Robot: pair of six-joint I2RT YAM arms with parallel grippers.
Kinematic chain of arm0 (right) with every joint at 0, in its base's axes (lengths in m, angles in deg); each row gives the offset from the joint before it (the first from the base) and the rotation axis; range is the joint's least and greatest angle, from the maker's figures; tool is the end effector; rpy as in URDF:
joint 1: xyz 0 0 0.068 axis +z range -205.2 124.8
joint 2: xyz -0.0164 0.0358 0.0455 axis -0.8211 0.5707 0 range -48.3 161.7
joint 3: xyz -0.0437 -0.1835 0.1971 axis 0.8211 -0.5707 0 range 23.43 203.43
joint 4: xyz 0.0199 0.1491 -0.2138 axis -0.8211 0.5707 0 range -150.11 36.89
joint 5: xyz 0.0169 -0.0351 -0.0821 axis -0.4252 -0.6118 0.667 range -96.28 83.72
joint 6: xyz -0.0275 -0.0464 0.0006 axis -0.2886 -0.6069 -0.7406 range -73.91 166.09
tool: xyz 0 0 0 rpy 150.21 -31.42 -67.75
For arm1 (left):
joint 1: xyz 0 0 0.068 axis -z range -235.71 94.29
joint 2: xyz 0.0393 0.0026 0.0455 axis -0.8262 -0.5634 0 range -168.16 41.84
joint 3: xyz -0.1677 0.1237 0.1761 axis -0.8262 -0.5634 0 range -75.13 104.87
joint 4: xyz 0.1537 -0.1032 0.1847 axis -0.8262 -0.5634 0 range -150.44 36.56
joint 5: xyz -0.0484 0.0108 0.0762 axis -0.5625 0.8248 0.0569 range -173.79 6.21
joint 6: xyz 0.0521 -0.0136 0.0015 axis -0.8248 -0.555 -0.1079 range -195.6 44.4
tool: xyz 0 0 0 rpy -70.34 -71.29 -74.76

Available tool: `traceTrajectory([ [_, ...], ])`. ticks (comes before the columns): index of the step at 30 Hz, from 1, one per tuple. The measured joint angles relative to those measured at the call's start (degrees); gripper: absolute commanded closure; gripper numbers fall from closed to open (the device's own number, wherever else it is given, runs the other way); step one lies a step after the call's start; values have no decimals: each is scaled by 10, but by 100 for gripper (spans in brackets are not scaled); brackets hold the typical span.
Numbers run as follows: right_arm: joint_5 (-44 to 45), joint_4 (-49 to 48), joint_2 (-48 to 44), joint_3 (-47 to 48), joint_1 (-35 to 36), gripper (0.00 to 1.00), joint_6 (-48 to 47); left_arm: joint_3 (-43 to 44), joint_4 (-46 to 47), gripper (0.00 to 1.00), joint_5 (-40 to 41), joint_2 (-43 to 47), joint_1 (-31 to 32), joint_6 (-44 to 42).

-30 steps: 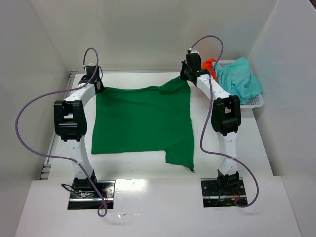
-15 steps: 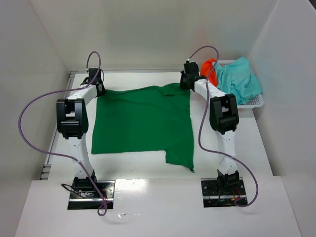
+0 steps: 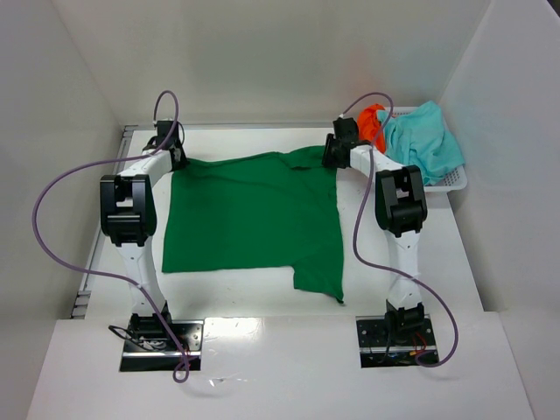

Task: Fold and stack the t-shirts
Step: Grap the side of the flattened tshirt furthest away from the robot with both arms

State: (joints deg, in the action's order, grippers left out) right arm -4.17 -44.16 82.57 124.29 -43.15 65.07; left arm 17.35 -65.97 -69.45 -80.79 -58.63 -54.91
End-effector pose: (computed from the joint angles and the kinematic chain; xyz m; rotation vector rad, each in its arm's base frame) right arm 0.5001 0.1053 0.1638 0.1618 2.3774 0.2154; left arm 0.4831 0.0335 0.1912 -0.5912 2.2130 0.1297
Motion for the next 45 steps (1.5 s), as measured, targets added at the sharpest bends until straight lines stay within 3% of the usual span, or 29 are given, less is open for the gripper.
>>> traceTrajectory([
  [12, -22, 1, 27, 43, 0, 57, -4, 6, -3, 100, -2, -8, 0, -4],
  [16, -31, 4, 52, 77, 0, 72, -6, 8, -5, 100, -3, -12, 0, -11],
  [17, -32, 5, 57, 83, 0, 81, -6, 9, -5, 100, -3, -13, 0, -11],
  [21, -32, 9, 65, 87, 0, 100, -6, 20, -8, 100, -3, -18, 0, -13],
  [35, -30, 30, 57, 126, -5, 100, -6, 83, -31, 100, -7, -34, -2, -28],
  [39, -31, 43, 49, 147, -10, 100, -6, 145, -51, 100, -16, -56, -11, -34],
  [45, -49, 69, 50, 255, -36, 100, -3, 242, -75, 100, -21, -102, -22, -45],
])
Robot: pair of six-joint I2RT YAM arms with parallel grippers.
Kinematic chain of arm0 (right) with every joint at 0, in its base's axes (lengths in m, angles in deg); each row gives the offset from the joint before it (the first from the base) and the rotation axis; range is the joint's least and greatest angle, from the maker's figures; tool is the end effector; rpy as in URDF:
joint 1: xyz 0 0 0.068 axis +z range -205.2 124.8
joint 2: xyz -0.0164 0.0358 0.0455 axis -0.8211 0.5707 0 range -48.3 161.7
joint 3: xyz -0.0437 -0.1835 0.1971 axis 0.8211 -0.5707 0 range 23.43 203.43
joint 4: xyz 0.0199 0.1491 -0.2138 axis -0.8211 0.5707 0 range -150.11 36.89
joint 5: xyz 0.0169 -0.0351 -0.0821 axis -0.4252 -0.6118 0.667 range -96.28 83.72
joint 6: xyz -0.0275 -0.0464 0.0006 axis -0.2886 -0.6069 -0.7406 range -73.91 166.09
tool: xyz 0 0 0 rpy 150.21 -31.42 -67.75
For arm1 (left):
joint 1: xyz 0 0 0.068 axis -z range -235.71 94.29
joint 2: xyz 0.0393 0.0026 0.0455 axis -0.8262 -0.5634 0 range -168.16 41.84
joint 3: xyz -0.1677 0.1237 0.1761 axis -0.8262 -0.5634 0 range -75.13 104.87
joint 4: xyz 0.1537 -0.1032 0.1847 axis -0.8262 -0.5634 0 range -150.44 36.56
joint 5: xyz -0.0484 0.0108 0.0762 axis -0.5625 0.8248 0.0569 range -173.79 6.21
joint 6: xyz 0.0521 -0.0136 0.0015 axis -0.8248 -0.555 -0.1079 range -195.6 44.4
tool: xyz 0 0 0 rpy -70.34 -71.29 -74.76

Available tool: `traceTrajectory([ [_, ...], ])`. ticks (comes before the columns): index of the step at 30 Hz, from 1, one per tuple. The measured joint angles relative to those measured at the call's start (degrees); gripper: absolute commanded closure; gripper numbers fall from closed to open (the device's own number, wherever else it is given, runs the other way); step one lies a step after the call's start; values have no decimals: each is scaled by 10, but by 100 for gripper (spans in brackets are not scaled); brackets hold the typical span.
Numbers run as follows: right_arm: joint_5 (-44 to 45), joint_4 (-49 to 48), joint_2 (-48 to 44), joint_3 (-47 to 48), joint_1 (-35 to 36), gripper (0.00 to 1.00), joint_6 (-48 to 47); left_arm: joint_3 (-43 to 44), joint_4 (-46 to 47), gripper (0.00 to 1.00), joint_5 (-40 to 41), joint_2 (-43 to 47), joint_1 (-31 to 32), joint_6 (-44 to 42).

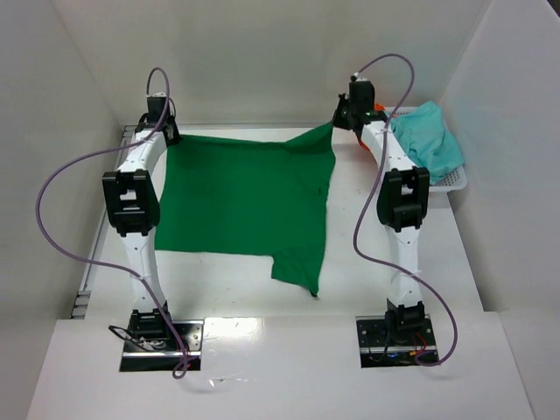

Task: Fold and stack the t-shirts
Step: Grap the side of the flattened tshirt furthest away from the robot with both arms, then fold the flattened tshirt in 1/3 of the way

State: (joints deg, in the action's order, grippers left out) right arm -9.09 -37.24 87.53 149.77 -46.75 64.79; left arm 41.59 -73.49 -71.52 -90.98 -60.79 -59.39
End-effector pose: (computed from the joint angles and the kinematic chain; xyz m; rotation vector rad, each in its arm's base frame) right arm 0.5472 0.0829 0.2576 0.1634 2.1466 0.3292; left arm 0.5366 0.0554 0.2328 -0.5207 2.1250 0.1263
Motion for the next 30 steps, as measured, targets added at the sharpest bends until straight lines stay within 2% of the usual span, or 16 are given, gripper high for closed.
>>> traceTrajectory([
  [4, -14, 7, 0, 55, -12, 100, 4, 19, -8, 100, -2, -16, -1, -9],
  [8, -34, 3, -4, 47, -13, 100, 12, 16, -16, 100, -2, -24, 0, -13],
  [15, -77, -19, -80, -163, -13, 100, 44, -57, -16, 100, -3, -9, -2, -13],
  [20, -97, -38, -175, -306, -6, 100, 71, -121, -17, 100, -7, 24, -11, -12],
  [26, -102, -82, -315, -427, 28, 100, 105, -166, -15, 100, -9, 79, -32, -10],
  [30, -115, -110, -376, -482, 42, 100, 125, -178, -12, 100, -10, 96, -38, -10],
])
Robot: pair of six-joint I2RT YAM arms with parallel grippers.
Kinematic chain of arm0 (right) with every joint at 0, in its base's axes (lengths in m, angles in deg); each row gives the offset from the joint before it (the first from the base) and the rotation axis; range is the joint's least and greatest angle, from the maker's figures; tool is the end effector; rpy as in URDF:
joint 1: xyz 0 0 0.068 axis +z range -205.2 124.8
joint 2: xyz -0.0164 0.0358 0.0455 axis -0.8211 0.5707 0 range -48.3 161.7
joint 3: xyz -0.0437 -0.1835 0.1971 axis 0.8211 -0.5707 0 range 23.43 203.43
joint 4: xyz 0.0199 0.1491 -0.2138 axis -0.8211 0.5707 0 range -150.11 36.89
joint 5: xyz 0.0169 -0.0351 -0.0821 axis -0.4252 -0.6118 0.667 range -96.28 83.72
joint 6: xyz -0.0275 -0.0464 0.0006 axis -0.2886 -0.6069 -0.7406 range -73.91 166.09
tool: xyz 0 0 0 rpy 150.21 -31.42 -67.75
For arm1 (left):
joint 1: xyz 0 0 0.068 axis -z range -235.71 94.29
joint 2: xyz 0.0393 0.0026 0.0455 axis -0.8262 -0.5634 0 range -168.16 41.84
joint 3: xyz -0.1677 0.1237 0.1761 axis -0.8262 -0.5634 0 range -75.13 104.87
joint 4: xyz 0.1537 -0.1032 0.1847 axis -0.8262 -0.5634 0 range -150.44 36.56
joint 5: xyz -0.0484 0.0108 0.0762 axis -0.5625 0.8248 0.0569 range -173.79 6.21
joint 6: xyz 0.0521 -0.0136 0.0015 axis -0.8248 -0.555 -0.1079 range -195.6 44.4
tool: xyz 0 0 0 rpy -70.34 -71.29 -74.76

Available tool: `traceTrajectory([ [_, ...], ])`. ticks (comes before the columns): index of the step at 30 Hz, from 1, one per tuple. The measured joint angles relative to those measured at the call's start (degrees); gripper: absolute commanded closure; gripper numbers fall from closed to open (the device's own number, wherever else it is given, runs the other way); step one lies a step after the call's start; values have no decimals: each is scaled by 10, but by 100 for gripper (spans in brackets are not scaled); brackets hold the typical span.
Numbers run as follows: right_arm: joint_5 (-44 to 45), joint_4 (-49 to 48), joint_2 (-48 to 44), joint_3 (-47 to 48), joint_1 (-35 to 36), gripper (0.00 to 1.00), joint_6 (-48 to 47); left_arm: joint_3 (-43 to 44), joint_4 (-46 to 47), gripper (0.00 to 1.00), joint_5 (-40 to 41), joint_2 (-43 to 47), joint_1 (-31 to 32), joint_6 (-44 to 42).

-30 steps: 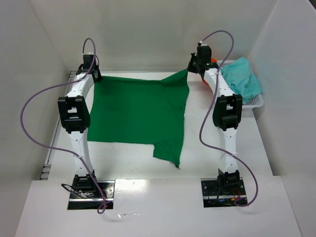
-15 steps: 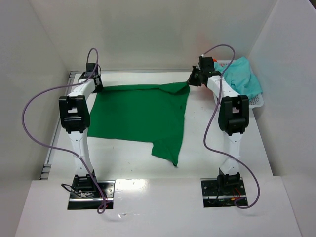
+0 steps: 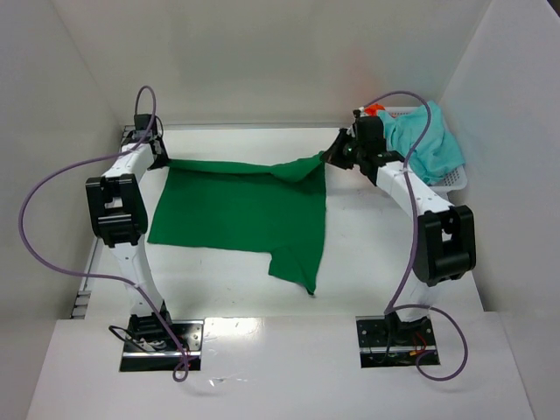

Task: Fold and stack the t-shirts
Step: Fold the flattened tshirt in 1/3 of the way

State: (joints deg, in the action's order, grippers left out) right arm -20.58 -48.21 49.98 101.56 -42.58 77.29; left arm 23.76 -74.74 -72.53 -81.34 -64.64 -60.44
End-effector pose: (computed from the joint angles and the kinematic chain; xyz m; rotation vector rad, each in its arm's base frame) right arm 0.3891 0.0960 0.2891 0.2035 2.1863 0.7075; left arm 0.4818 0.0828 0.2106 -0.5833 2.2807 0.1796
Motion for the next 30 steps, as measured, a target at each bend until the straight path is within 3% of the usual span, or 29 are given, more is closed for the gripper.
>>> traceTrajectory([
  [9, -12, -10, -21, -103, 0, 100, 25, -25, 0, 100, -1, 3, 0, 0],
  [17, -12, -3, -13, -121, 0, 100, 28, -30, 1, 100, -1, 2, 0, 0],
  [22, -9, 6, -6, -121, 0, 85, 20, -17, -2, 100, -1, -10, 0, -2],
  [28, 0, 19, -2, -122, 0, 88, 9, -13, -2, 98, -7, -14, 0, -2],
  [29, 1, 20, -2, -122, 0, 85, 8, -12, -3, 94, -8, -14, 0, -2],
  [30, 1, 22, -2, -122, 0, 71, 7, -10, -4, 87, -9, -15, 0, -2],
])
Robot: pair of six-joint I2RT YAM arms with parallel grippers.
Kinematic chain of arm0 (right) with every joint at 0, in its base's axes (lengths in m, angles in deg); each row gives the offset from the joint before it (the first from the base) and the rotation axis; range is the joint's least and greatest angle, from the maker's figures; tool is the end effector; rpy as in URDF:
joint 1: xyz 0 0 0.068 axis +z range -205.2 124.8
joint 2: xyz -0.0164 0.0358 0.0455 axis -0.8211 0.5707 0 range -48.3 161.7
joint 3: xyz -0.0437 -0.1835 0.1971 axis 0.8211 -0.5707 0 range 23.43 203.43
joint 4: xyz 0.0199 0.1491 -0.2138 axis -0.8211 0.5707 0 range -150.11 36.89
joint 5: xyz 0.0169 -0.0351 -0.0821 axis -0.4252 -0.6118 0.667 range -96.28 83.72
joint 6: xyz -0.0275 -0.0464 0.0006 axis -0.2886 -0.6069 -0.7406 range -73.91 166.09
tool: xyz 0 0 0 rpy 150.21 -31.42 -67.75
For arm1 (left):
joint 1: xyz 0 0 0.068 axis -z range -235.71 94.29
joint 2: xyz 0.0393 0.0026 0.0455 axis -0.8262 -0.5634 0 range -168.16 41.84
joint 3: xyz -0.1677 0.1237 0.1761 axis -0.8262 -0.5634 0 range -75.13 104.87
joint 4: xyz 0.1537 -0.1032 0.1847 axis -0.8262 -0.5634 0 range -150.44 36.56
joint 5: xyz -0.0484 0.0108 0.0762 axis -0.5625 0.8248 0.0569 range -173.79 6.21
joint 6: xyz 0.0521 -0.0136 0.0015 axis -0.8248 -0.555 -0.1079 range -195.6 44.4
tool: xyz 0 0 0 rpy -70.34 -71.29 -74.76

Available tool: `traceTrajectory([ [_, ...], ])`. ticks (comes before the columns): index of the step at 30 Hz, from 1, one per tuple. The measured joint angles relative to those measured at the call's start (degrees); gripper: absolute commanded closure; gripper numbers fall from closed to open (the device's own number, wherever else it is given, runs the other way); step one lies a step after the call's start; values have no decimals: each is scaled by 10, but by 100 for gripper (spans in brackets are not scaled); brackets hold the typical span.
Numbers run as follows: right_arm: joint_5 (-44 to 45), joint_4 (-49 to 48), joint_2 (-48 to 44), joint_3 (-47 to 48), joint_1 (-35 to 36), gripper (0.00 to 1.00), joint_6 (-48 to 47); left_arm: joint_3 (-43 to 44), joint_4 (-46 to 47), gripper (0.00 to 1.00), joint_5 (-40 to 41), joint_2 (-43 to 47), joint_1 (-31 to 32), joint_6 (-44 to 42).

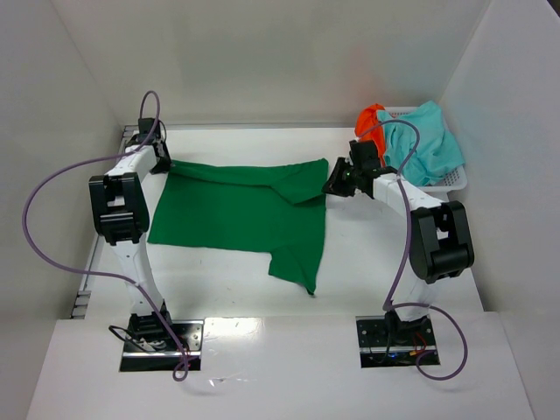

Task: Fold and stack the t-shirts
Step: Fold the flattened tshirt in 1/3 of the way

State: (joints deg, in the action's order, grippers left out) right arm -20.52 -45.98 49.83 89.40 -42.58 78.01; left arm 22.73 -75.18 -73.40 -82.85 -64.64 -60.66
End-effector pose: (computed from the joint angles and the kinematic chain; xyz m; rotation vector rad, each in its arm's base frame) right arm 0.3608 0.0897 0.2168 0.2893 2.4328 0.6547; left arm 0.4813 0.0822 0.1919 -0.5783 2.3365 0.1709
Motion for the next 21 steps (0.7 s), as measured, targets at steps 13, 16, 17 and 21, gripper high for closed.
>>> traceTrajectory([
  [13, 22, 45, 0, 28, 0, 16, -29, 24, -20, 20, 2, 0, 0, 0],
  [16, 26, 47, 12, 75, 0, 18, -32, 33, -26, 18, 1, 12, 0, 0],
  [17, 26, 44, 21, 93, 0, 25, -33, 35, -28, 18, 0, 19, 0, 1],
  [21, 25, 35, 79, 160, 0, 29, -35, 43, -27, 18, -16, 46, 0, 3],
])
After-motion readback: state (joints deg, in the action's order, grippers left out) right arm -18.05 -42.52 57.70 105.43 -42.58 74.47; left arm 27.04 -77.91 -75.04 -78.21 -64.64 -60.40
